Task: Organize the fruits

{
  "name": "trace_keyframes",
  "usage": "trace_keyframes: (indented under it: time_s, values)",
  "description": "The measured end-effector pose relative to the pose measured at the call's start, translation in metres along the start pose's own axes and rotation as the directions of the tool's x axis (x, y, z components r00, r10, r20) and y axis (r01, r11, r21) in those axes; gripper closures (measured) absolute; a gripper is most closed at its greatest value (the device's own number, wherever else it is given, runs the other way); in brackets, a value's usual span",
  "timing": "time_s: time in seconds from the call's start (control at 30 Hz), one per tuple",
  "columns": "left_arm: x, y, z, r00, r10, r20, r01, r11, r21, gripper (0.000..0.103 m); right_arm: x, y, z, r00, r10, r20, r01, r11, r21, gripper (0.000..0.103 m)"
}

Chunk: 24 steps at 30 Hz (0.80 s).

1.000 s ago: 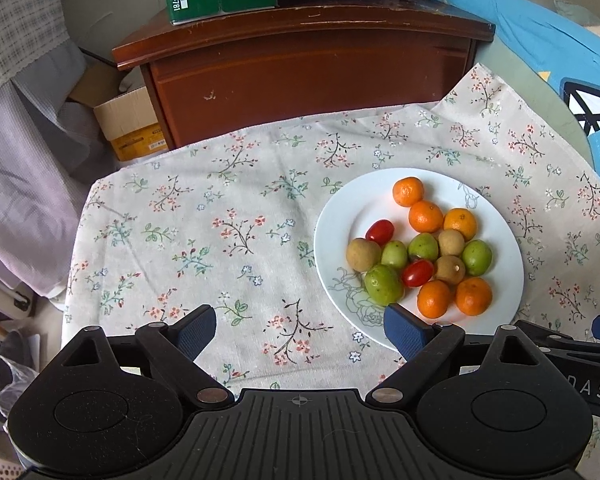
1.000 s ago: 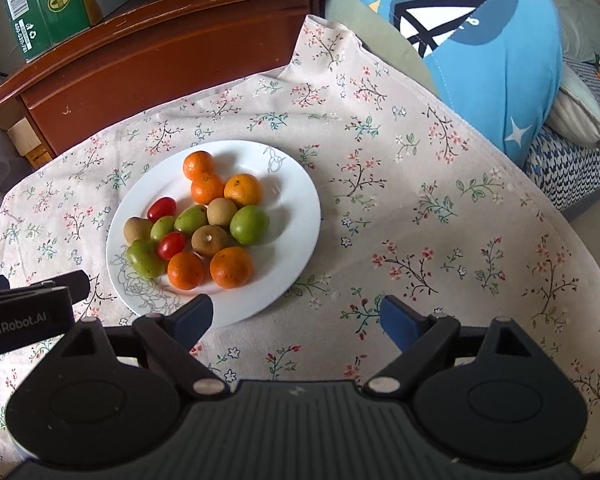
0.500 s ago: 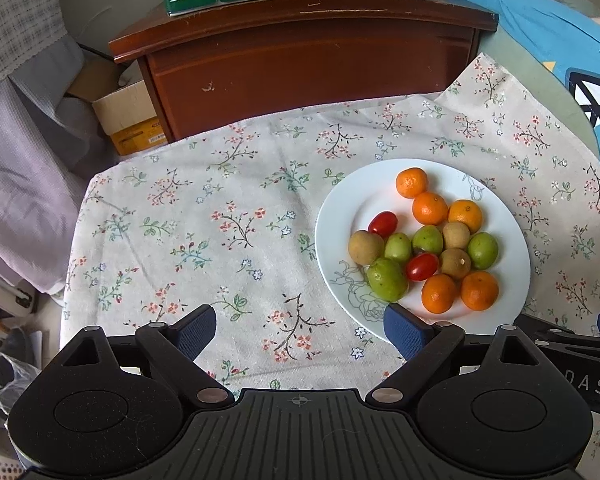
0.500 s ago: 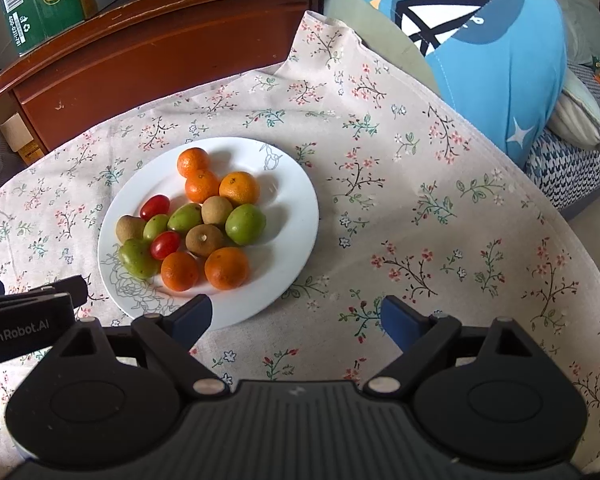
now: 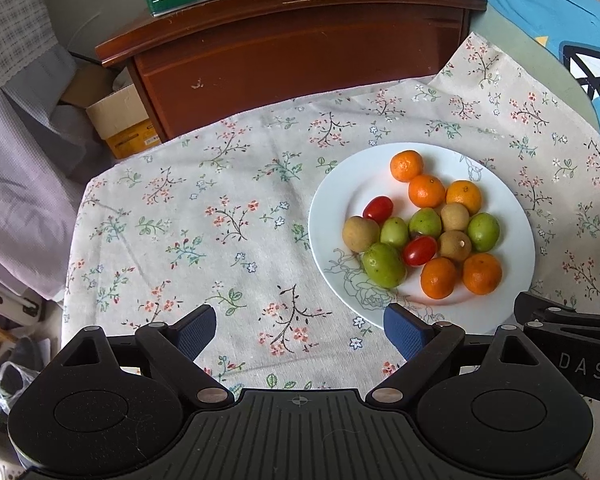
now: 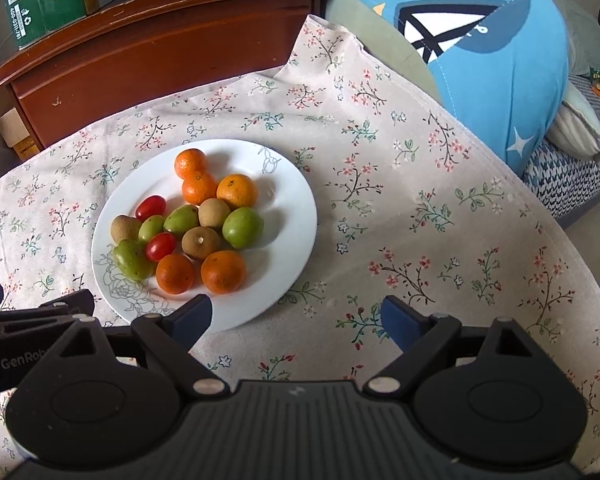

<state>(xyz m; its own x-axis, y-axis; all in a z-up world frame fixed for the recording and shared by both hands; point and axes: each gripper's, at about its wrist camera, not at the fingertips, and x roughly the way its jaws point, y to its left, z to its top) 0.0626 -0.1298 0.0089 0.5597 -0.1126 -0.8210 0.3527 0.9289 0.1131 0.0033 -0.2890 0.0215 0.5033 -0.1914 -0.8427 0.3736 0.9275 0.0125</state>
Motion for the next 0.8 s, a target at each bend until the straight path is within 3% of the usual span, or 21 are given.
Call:
trace_keyframes:
  time_s: [0.8]
  values:
    - [-0.0050, 0.0008, -0.0005, 0.999, 0.030, 0.014, -0.030, 0.999, 0.013, 0.011, -0.0005, 0.0022, -0.0018, 1.000, -0.003, 0.031, 0.003, 1.000, -0.015, 0.012]
